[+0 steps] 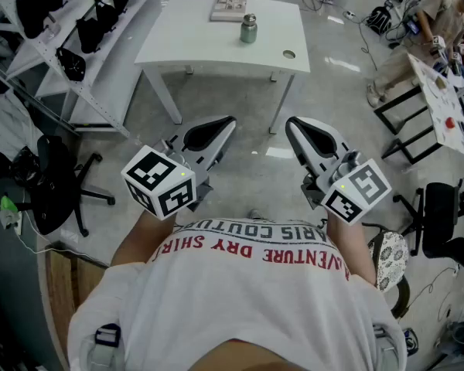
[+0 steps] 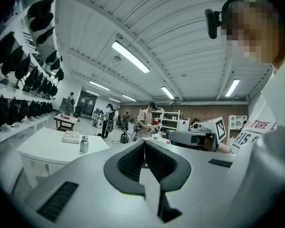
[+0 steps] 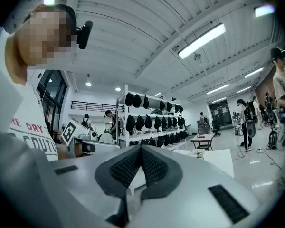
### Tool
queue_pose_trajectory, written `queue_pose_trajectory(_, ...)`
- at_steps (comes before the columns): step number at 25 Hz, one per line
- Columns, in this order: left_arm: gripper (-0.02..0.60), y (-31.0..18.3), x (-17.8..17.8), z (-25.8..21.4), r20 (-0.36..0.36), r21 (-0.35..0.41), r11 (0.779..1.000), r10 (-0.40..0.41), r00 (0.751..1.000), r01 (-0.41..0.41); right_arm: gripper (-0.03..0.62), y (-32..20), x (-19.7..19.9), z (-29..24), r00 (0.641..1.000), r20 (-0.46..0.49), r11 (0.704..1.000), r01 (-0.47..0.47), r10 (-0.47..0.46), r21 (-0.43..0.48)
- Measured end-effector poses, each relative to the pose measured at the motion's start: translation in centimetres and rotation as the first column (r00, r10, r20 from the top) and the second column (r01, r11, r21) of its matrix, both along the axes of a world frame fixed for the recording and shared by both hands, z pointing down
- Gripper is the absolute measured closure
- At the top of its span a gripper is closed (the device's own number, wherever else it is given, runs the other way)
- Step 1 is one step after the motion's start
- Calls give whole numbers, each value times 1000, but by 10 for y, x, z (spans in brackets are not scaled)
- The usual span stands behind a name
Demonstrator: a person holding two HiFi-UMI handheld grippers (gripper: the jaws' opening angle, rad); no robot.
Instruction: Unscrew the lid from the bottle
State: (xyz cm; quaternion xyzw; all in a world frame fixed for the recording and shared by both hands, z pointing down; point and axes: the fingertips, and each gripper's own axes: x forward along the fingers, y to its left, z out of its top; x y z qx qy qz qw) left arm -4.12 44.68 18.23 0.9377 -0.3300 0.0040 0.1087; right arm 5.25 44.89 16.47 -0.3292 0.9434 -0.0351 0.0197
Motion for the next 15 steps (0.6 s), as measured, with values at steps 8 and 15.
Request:
queue_pose_trajectory(8,554,16,-10,-5,5,21,1000,3,1000,-3,571,15,-1,-2,999,0,999,-40,40,-4)
queue_pose_trajectory(15,552,4,-13,1,15,29,1000,-11,1000,11,512,0,10,1,995,-20,995,-96,96,17)
